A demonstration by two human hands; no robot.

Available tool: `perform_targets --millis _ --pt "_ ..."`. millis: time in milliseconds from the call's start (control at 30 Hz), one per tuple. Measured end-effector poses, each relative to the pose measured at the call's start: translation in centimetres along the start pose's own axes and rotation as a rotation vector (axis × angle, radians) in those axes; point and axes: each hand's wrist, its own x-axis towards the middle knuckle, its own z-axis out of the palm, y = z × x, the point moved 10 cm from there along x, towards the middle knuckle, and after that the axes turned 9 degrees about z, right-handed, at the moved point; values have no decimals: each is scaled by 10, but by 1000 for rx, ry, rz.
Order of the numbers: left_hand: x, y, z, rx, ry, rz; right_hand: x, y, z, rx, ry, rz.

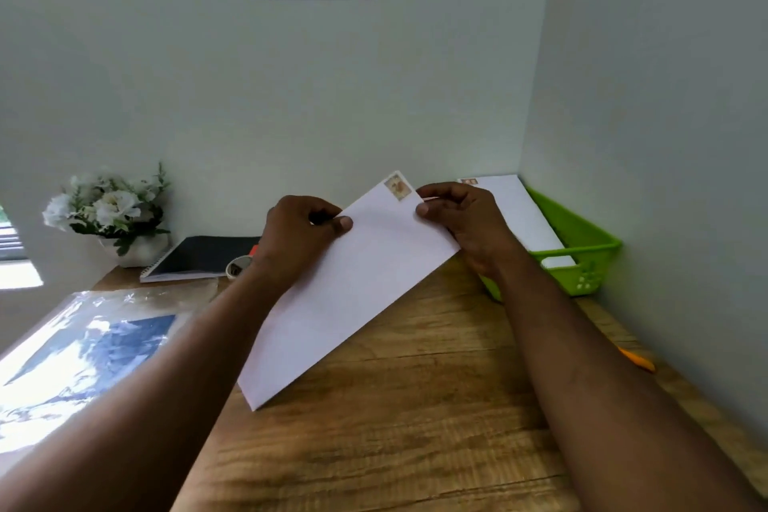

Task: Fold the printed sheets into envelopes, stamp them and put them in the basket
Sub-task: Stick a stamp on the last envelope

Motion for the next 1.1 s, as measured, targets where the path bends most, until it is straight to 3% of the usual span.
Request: perform_targets --millis 100,233,367,500,567,667,800,933,1033,1100 --pt "15 23 5 -108 -35 -33 -2 -22 -11 60 71 -126" --pt "47 56 28 -357 -145 -145 -11 -58 -66 384 213 -283" --pt "89 84 49 -705 -29 -237 -26 -57 -132 308 529 -331" --pt "126 88 86 -903 174 -324 -26 -47 -153 182 634 -323" --pt "130 93 104 -867 254 -334 -28 -51 -157 -37 692 -329" --pt "123 93 136 -921 347 -369 -24 -53 -151 -716 753 -235" --pt "114 79 188 -930 310 -467 -15 -31 -162 -1099 789 -14" --pt "95 62 232 -801 87 -671 -10 -21 -167 -1264 780 110" --pt "83 80 250 -726 -166 -617 -12 -21 -166 -1257 807 115" --pt "71 82 257 -727 -204 -676 -11 -20 -167 -1257 819 109"
